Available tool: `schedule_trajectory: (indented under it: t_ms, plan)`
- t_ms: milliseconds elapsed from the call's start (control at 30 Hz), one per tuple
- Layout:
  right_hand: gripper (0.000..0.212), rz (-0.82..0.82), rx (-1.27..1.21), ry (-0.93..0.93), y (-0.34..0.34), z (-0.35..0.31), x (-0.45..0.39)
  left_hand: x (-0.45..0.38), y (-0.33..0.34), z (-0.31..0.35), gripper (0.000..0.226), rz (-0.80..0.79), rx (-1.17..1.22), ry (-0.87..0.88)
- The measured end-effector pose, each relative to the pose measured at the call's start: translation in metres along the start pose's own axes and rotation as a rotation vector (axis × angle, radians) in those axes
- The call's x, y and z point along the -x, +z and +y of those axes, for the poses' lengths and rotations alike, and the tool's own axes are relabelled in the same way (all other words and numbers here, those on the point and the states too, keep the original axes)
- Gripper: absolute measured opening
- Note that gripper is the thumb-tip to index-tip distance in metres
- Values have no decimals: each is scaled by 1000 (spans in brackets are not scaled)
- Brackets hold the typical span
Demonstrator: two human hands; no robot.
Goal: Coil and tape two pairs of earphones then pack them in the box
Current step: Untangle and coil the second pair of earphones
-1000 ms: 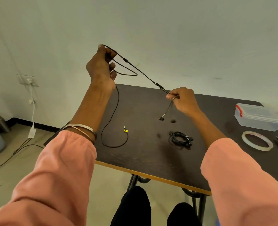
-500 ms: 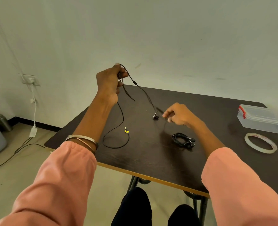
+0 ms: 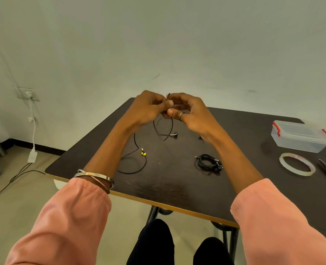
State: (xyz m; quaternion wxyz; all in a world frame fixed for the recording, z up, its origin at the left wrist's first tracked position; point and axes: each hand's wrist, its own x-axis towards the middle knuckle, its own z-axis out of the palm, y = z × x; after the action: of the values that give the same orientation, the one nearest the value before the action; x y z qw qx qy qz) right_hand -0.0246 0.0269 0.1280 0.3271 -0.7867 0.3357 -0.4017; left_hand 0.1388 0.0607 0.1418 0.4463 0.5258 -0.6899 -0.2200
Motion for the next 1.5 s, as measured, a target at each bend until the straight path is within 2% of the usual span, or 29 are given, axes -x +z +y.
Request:
schedule_trajectory:
  t_ms: [100, 233, 367, 567, 700, 900, 1000, 1067, 1167, 1200, 1267, 1333, 1400, 1433, 1500]
  plan:
    - [42, 57, -59, 43, 2, 2, 3, 2, -4, -5, 28, -80, -50, 7]
    - [50, 32, -360, 125, 0, 8, 4, 2, -8, -11, 24, -189, -56, 21]
    - [23, 61, -563, 167, -2, 11, 2, 1, -2, -22, 20, -255, -95, 20]
    - [11, 475, -878, 312, -17, 19, -6, 7, -3, -50, 23, -257, -132, -49]
    - [14, 735, -1041, 397, -50, 26, -17, 15, -15, -68, 15, -128, -174, -117]
    - [31, 956, -993, 161, -92, 38, -29, 19, -22, -80, 14, 20, -168, -207]
    - [33, 1028, -856, 228, -106, 55, -29, 18, -16, -80, 14, 33, -161, -210]
    - [32, 995, -685, 417, -108, 69, -25, 18, -8, -76, 16, 39, -81, -194]
    - [19, 775, -316, 691, -99, 89, -14, 16, 9, -63, 24, 32, 65, -208]
    - [15, 707, -233, 744, -96, 94, -11, 14, 15, -59, 26, 30, 98, -214]
    - [20, 564, -42, 835, -92, 96, -4, 11, 27, -53, 26, 47, 136, -225]
    - [7, 354, 292, 873, -88, 83, 4, 6, 37, -48, 24, 74, 172, -232]
    - [7, 228, 618, 776, -84, 69, 7, 1, 48, -43, 21, 97, 209, -222]
    - [12, 209, 695, 643, -80, 63, 7, -1, 52, -41, 20, 105, 235, -222]
    - [26, 121, 624, 362, -73, 46, 8, -5, 61, -37, 17, 116, 300, -227]
